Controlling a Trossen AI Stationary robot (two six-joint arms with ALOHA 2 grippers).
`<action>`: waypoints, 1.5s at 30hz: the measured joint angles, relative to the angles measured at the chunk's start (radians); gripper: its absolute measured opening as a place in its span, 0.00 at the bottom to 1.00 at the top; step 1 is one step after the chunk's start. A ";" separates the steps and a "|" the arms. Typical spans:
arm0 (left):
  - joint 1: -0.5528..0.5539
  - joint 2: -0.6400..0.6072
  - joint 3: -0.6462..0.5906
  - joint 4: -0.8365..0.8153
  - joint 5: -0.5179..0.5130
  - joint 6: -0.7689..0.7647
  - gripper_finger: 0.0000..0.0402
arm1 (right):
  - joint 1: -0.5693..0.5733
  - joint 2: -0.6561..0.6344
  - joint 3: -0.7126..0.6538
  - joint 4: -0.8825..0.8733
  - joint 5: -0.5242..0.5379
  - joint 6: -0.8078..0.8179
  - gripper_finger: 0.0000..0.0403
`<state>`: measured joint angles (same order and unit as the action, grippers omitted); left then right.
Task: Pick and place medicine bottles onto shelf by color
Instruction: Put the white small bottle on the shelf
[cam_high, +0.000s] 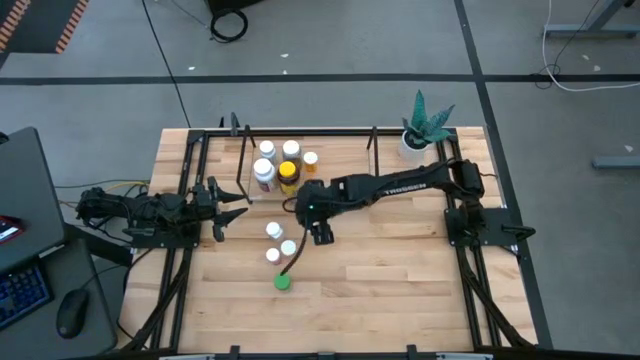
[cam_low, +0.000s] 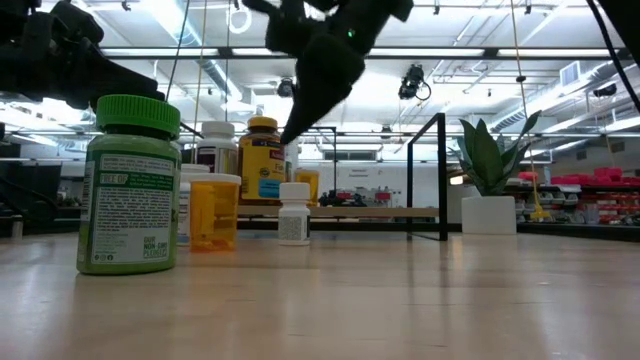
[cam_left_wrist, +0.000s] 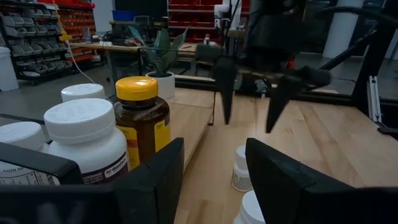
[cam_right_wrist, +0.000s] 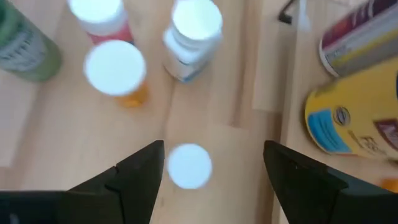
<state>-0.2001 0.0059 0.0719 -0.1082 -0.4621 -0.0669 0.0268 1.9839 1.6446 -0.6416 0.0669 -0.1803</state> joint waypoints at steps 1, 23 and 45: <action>0.000 0.000 0.000 0.000 0.000 0.000 0.44 | 0.008 0.000 0.012 -0.004 0.000 0.003 0.70; 0.000 0.000 0.000 0.000 0.000 0.000 0.45 | 0.128 0.000 0.123 0.066 -0.039 0.039 0.70; 0.000 0.000 0.000 0.000 0.000 0.001 0.46 | 0.075 0.022 0.117 -0.032 -0.024 -0.007 0.77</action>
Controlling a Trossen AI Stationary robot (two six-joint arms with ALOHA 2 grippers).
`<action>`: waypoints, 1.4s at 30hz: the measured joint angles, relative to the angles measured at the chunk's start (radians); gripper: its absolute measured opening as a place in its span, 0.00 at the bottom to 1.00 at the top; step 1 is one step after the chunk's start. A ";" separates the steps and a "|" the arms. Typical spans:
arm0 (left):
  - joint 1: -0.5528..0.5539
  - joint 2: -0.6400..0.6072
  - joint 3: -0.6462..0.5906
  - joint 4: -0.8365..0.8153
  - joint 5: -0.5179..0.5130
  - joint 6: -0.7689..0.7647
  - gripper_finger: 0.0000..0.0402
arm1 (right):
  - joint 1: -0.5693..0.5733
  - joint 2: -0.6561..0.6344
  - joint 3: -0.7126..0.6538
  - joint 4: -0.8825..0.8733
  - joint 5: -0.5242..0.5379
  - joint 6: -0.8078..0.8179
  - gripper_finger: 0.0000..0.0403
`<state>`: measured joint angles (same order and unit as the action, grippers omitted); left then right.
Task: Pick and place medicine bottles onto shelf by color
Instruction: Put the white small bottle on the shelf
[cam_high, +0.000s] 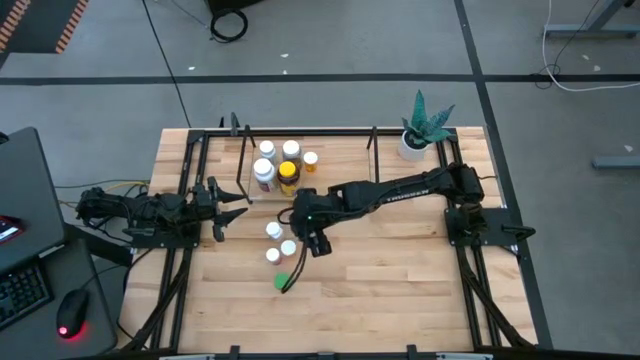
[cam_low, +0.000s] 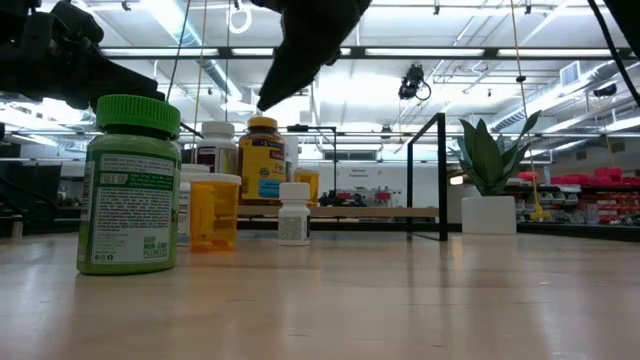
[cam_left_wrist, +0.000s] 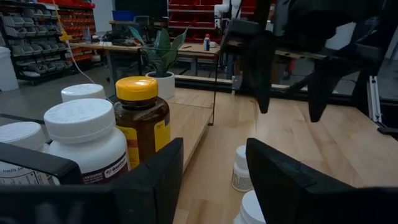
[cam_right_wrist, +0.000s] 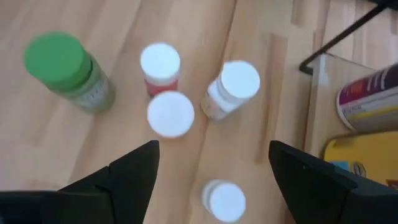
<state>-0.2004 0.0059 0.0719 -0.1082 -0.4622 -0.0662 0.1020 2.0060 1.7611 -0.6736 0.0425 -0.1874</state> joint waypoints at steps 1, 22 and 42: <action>0.000 0.000 0.000 0.000 0.000 0.000 0.46 | -0.001 0.000 0.000 -0.004 0.015 -0.013 0.78; 0.000 0.000 0.000 0.000 0.000 0.000 0.46 | -0.048 -0.001 -0.001 -0.106 0.049 0.008 0.79; 0.000 0.000 0.000 0.000 0.000 -0.001 0.46 | -0.058 -0.001 -0.001 -0.151 0.094 0.031 0.78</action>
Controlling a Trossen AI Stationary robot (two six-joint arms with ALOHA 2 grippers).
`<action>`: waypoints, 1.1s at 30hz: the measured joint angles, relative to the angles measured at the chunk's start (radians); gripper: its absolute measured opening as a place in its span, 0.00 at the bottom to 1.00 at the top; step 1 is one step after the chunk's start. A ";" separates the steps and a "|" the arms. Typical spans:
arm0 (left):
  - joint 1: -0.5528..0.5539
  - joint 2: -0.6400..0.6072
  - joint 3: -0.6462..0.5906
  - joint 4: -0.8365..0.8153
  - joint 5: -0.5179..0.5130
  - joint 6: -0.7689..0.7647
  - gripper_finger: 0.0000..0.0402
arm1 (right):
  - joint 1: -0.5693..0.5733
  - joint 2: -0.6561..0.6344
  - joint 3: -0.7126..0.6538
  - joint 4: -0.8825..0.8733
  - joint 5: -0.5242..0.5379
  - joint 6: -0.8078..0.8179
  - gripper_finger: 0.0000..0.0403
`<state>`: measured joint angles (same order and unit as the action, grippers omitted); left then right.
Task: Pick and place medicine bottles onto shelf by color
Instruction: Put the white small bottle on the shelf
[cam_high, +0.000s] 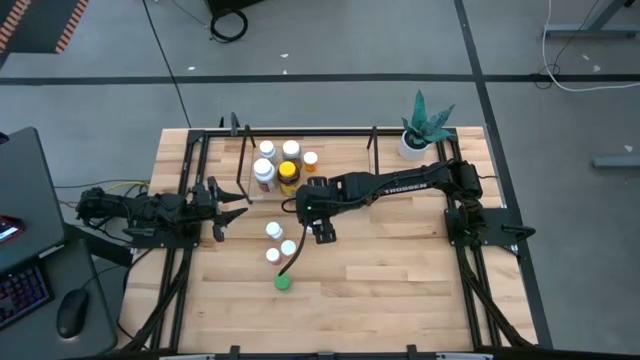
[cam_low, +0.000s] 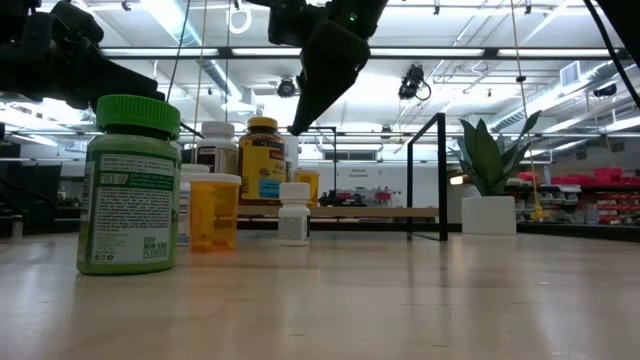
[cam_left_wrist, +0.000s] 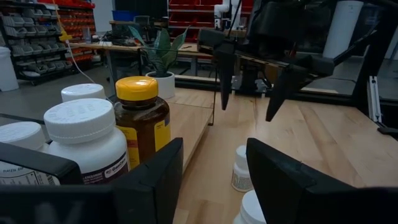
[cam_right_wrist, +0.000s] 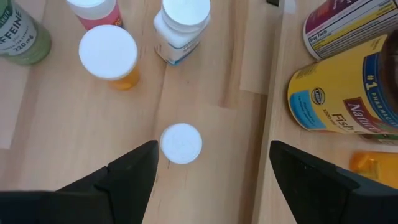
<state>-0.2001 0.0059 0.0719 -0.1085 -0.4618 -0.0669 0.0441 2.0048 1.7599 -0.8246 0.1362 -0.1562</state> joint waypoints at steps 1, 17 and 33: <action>0.000 0.000 0.000 0.000 0.000 0.001 0.46 | 0.000 0.000 0.000 0.000 -0.003 0.000 0.78; 0.000 0.000 0.000 0.000 0.000 0.001 0.46 | -0.002 0.000 0.000 0.013 -0.007 0.000 0.78; 0.000 0.000 0.000 0.000 0.000 0.000 0.47 | -0.004 -0.001 -0.008 0.035 -0.028 0.000 0.78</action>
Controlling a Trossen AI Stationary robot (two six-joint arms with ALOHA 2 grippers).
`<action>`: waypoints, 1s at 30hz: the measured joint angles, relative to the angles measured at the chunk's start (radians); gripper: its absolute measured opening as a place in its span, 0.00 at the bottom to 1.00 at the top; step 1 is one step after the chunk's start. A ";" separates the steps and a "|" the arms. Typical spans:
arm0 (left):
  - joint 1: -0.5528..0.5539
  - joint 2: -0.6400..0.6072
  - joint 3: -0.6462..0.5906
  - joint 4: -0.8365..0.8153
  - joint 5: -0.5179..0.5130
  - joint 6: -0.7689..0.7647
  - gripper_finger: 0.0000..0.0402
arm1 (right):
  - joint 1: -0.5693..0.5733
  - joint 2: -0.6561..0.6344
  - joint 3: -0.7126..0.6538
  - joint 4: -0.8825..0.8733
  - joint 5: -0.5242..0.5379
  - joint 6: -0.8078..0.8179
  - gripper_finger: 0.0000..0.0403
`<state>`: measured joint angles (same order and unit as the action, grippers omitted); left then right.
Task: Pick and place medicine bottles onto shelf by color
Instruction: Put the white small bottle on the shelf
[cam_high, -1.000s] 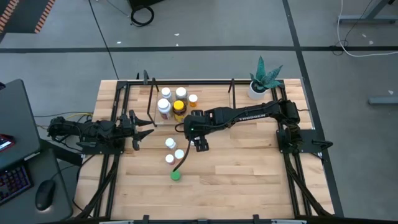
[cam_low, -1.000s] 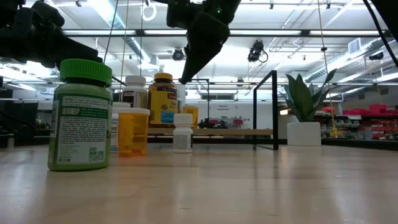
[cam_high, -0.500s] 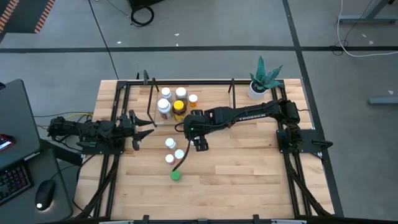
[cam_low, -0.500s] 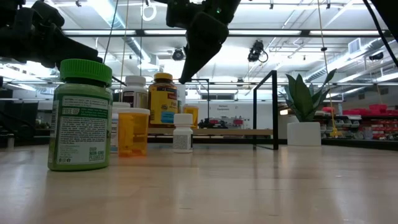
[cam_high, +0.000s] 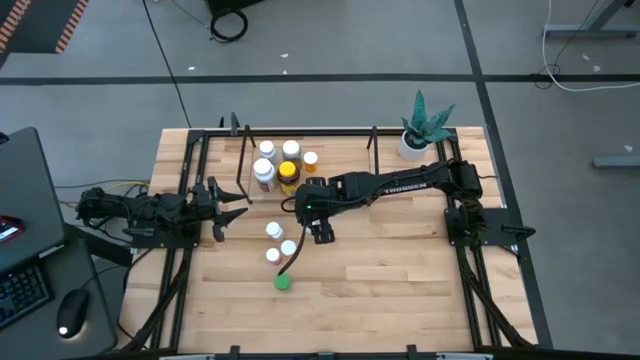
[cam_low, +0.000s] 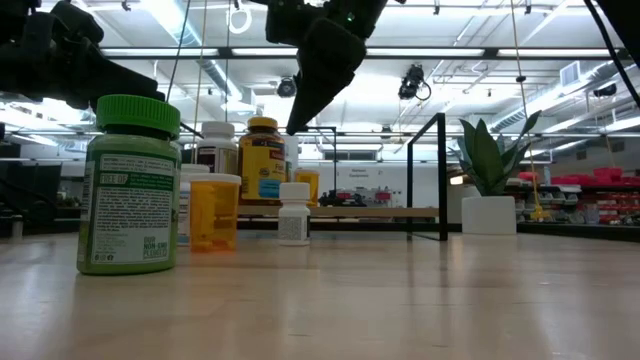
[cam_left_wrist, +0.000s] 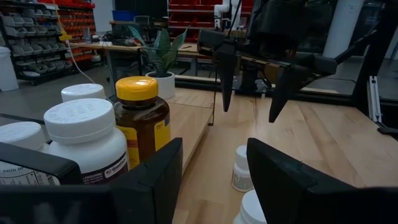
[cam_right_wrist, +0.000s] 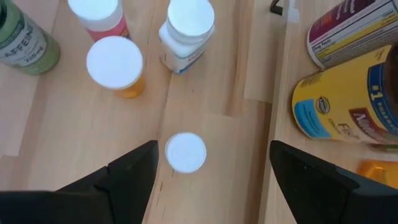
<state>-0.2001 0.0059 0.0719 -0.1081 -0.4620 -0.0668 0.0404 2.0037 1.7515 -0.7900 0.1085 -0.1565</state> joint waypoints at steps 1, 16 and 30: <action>0.000 0.000 0.000 0.000 0.000 0.001 0.46 | -0.001 0.000 -0.005 0.011 0.000 -0.001 0.78; 0.000 0.000 0.000 0.000 0.000 0.000 0.46 | -0.005 0.003 -0.046 0.078 -0.051 0.011 0.78; 0.000 0.000 0.000 0.000 0.000 0.000 0.46 | 0.003 0.008 -0.304 0.399 -0.058 -0.011 0.76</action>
<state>-0.2001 0.0063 0.0719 -0.1081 -0.4622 -0.0669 0.0437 2.0121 1.4479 -0.3906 0.0509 -0.1677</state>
